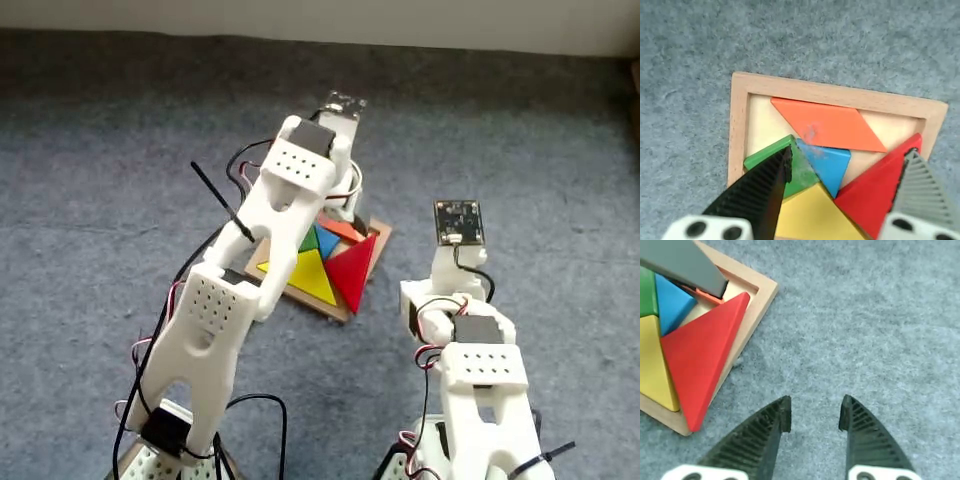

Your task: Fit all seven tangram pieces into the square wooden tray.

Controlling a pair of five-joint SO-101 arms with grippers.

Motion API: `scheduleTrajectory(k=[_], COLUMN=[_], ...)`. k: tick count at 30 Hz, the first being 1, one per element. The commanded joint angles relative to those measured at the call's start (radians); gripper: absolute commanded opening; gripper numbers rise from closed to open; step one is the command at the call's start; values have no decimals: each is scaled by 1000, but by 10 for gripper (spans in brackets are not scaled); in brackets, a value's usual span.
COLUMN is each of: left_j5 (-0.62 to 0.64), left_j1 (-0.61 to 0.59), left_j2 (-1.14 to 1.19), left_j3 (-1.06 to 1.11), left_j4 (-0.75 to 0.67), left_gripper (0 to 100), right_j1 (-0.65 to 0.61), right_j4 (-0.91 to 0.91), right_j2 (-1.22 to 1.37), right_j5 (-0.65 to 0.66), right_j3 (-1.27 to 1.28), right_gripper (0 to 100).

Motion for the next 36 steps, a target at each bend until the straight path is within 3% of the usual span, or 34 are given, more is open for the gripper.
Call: scheduleTrajectory(k=[1, 13, 21, 36], left_j5=[-9, 0, 0, -6], left_j1=[-7, -12, -33, -38], left_j2=[-12, 18, 68, 64], left_j3=[-28, -28, -28, -31], left_j4=[-14, -15, -114, -97], left_gripper=[336, 334, 193, 194], right_j1=[12, 12, 12, 12], right_j4=[-25, -25, -25, -25], right_j2=[-27, -27, -27, -27], right_j5=[-2, -2, -2, -2], right_j3=[-12, -8, -8, -8], right_gripper=[166, 166, 166, 166])
